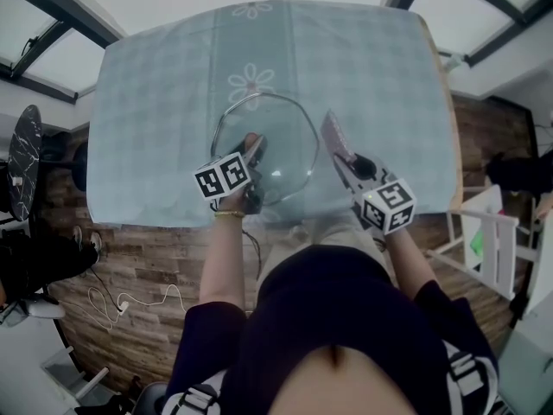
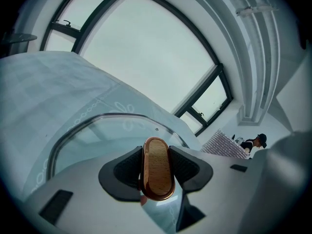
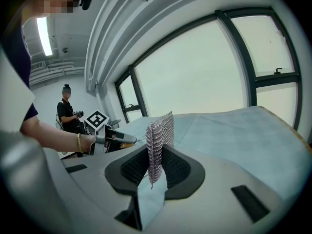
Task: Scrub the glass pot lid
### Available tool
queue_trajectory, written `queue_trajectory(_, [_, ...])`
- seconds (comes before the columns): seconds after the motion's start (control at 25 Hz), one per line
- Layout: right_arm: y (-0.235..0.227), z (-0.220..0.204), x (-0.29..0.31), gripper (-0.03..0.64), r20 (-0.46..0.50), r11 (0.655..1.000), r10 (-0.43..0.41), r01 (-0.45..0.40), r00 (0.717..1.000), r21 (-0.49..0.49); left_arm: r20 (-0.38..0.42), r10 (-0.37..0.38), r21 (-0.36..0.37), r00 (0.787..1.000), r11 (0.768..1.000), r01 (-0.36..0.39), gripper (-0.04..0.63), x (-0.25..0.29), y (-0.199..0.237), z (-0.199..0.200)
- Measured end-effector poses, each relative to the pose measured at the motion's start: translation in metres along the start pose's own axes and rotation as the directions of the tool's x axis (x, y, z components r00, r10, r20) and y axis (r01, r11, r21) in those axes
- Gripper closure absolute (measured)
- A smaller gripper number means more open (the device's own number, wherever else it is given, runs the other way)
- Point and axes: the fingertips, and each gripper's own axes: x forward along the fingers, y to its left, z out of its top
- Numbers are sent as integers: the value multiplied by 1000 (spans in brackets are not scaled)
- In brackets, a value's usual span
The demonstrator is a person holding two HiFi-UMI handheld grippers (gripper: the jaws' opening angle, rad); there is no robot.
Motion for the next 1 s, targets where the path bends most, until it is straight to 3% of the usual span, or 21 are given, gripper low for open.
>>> queue_trajectory(0.6, [4, 1, 6, 537, -9, 1000, 18, -18, 1000, -20, -119, 108, 72, 987, 992, -100, 425, 29, 8, -25])
queue_trajectory(1.0, [9, -3, 9, 537, -27, 999, 34, -34, 999, -27, -122, 128, 103, 984, 988, -116, 423, 32, 7, -28])
